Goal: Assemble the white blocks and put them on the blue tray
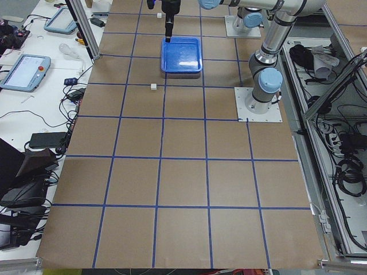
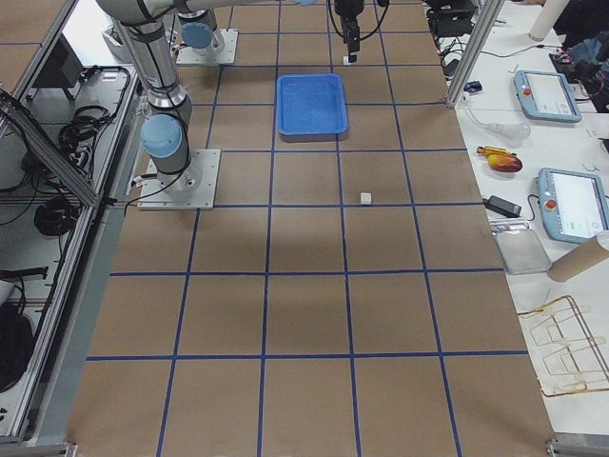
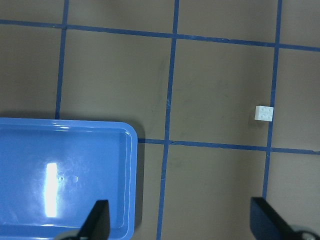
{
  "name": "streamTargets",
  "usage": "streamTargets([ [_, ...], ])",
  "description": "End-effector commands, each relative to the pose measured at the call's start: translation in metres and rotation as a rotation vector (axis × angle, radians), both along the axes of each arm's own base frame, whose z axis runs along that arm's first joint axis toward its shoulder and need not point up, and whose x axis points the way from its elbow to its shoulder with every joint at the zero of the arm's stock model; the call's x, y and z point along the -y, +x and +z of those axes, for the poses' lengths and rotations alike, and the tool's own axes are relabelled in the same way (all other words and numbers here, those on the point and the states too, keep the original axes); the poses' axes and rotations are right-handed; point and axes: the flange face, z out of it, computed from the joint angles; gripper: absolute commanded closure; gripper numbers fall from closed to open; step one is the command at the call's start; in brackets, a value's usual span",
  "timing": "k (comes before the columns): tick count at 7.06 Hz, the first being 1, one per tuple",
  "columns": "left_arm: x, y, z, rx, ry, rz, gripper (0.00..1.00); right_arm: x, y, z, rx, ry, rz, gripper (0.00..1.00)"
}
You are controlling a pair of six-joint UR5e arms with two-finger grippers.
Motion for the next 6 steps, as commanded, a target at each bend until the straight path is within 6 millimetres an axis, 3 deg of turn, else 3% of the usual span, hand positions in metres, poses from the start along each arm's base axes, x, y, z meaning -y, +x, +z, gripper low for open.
streamTargets([
  [1,0.0,-0.001,-0.001,0.001,0.003,-0.002,0.0,0.0,0.0,0.0,0.0,0.0,0.0,0.0],
  [3,-0.003,0.002,-0.017,-0.003,0.064,-0.002,0.0,0.0,0.0,0.0,0.0,0.0,-0.001,0.0],
  [4,0.012,0.013,-0.026,-0.007,0.078,0.019,0.0,0.001,0.0,-0.001,0.0,0.001,0.0,0.0],
  [5,0.029,0.015,-0.059,-0.021,0.129,0.035,0.0,0.0,0.0,0.0,0.0,0.0,0.0,0.0],
  [6,0.062,0.015,-0.09,-0.046,0.091,0.016,0.0,0.0,0.0,0.0,0.0,0.0,0.0,0.0],
])
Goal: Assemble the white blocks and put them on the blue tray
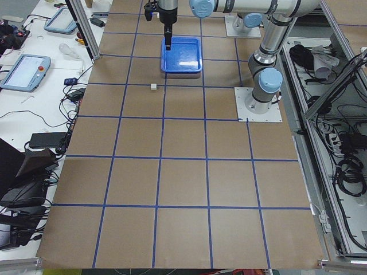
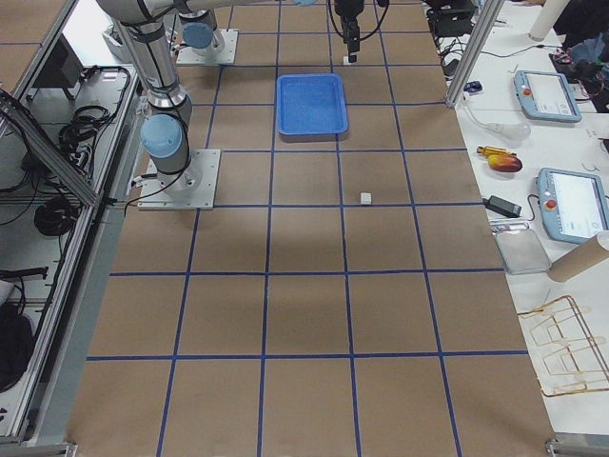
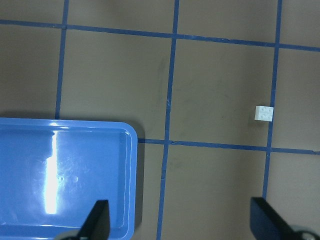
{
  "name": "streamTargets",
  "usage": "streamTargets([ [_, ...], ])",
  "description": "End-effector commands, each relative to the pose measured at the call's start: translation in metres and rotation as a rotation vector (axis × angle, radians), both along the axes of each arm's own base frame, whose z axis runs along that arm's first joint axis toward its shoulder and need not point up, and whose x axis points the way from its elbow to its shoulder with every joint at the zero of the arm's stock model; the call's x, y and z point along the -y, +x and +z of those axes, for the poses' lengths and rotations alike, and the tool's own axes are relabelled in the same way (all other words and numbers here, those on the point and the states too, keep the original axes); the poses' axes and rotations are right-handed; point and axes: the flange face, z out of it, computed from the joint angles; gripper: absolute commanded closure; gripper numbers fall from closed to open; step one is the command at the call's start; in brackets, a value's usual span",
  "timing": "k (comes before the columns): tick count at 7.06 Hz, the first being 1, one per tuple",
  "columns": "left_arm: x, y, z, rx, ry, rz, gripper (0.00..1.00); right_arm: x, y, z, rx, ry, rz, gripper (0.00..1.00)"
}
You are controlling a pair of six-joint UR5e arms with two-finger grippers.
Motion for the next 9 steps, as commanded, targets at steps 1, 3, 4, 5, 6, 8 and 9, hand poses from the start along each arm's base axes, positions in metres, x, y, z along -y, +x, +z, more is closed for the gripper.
streamTargets([
  [1,0.056,0.004,-0.089,-0.033,0.052,0.006,0.0,0.0,0.0,0.0,0.0,0.0,0.0,0.0],
  [3,0.096,0.005,-0.165,-0.03,0.02,-0.007,0.05,0.0,0.0,0.0,0.0,0.0,0.0,0.0],
  [4,0.103,0.002,-0.207,-0.035,0.06,-0.009,0.05,0.0,0.0,0.0,0.0,0.0,0.0,0.0],
  [5,0.109,-0.013,-0.236,-0.033,0.042,-0.025,0.03,0.0,0.0,0.0,0.0,0.0,0.0,0.0],
  [6,0.111,-0.037,-0.25,-0.03,0.026,-0.019,0.01,0.0,0.0,0.0,0.0,0.0,0.0,0.0],
  [8,0.112,-0.043,-0.269,-0.03,0.045,-0.006,0.01,0.0,0.0,0.0,0.0,0.0,0.0,0.0],
  [9,0.109,-0.043,-0.277,-0.029,0.061,-0.006,0.01,0.0,0.0,0.0,0.0,0.0,0.0,0.0],
])
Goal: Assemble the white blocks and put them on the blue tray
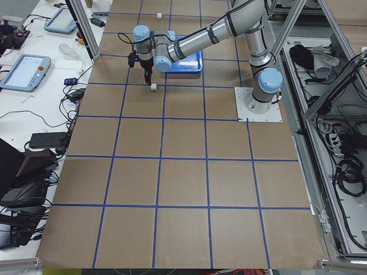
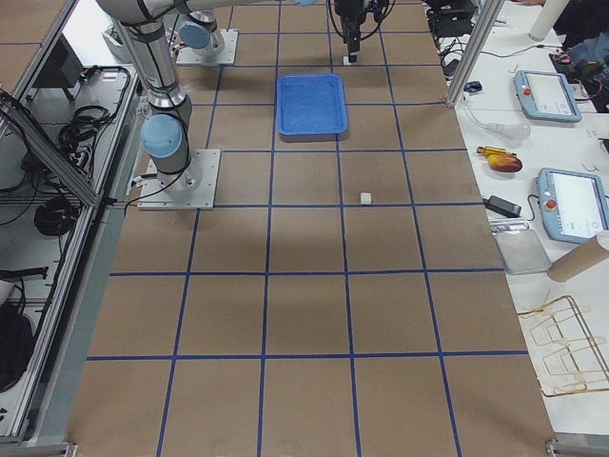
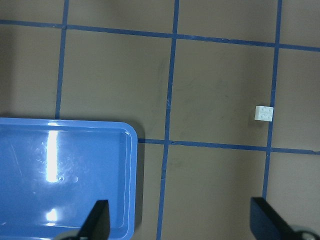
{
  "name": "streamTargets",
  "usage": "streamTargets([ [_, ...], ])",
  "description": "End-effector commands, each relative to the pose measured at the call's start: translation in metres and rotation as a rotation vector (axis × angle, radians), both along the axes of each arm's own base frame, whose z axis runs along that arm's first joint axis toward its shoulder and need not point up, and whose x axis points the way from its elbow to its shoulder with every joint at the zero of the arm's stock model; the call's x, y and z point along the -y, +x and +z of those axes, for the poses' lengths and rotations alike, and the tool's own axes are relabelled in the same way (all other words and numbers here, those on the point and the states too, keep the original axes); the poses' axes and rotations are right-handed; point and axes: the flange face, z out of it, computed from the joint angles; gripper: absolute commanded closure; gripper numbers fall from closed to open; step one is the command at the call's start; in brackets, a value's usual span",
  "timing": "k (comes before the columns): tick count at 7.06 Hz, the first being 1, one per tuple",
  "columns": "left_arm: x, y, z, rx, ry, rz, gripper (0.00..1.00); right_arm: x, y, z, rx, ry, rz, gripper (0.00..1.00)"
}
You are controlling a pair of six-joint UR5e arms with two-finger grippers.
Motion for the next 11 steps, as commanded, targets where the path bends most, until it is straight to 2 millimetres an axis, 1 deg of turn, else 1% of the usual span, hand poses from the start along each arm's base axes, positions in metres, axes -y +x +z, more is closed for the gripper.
streamTargets([
  [1,-0.005,-0.002,-0.02,0.003,0.028,0.009,0.02,0.001,0.0,-0.001,0.0,0.002,0.0,0.0],
  [2,-0.001,-0.002,-0.024,0.0,-0.003,0.009,0.02,0.0,0.0,0.0,0.0,0.0,0.0,0.0],
  [3,-0.005,-0.002,-0.041,0.003,0.025,0.008,0.04,0.001,0.0,-0.001,0.0,0.002,0.0,0.0],
  [4,-0.01,0.0,-0.046,0.007,0.028,0.003,0.07,0.0,0.0,0.0,0.0,0.0,0.0,0.0],
  [5,-0.014,0.0,-0.047,0.008,0.036,-0.006,0.26,0.0,0.0,0.0,0.0,0.0,0.0,0.0],
  [6,-0.014,0.0,-0.049,0.009,0.036,-0.009,0.42,0.001,0.0,-0.001,0.001,0.002,0.0,0.0],
  [7,-0.013,0.0,-0.046,0.013,0.028,-0.005,0.68,0.0,0.0,0.0,0.002,0.0,0.0,0.0],
  [8,-0.014,0.0,-0.046,0.014,0.03,0.003,0.82,0.001,0.0,-0.001,0.0,0.002,0.0,0.0],
  [9,-0.012,0.0,-0.036,0.015,0.011,0.007,0.89,0.0,0.0,0.0,0.002,0.0,0.0,0.0],
  [10,-0.015,-0.006,-0.023,0.019,-0.004,0.004,0.91,0.0,0.0,0.0,0.0,0.0,0.0,0.0],
  [11,-0.02,-0.016,-0.01,0.006,-0.012,0.04,0.93,0.001,0.0,-0.001,0.0,0.002,0.0,0.0],
])
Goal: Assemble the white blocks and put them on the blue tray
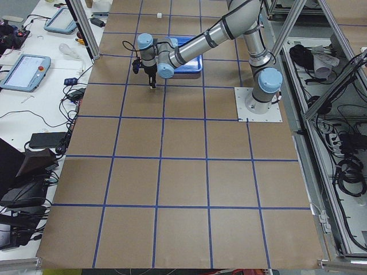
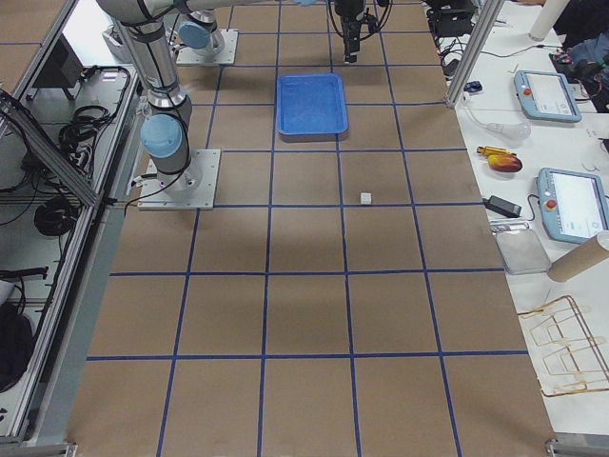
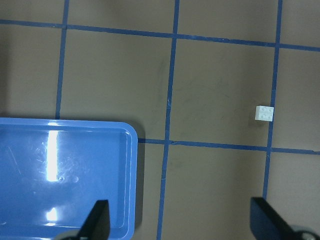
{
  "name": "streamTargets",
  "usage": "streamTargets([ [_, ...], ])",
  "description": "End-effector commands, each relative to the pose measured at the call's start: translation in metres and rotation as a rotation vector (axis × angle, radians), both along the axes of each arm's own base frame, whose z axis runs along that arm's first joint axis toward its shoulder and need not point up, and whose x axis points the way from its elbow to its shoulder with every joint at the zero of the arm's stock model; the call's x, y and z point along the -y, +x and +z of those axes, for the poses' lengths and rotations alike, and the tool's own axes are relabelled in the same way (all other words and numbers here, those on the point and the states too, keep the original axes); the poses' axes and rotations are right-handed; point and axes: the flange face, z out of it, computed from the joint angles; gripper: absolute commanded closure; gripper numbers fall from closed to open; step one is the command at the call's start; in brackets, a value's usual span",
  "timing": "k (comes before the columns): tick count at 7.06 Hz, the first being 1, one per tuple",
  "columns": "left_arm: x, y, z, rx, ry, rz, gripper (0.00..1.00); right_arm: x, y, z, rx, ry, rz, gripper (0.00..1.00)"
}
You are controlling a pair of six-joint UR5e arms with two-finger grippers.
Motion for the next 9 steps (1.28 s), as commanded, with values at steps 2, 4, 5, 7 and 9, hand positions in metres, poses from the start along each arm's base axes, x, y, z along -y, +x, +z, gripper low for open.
streamTargets([
  [2,-0.048,-0.091,0.064,-0.044,0.002,0.055,0.95,0.0,0.0,-0.001,0.0,0.001,0.0,0.0],
  [4,-0.109,-0.202,0.08,-0.055,-0.017,0.071,0.99,0.0,0.0,-0.001,0.0,0.001,0.0,0.0],
  [5,-0.125,-0.234,0.062,-0.045,0.008,0.156,0.99,0.0,0.0,-0.001,-0.002,0.001,0.0,0.0],
  [7,-0.151,-0.261,0.041,-0.019,0.028,0.167,1.0,0.005,-0.008,-0.005,-0.022,0.013,0.077,0.0],
  [9,-0.157,-0.264,-0.005,-0.045,-0.014,0.16,1.0,0.021,-0.087,-0.028,-0.038,0.076,0.249,0.0],
])
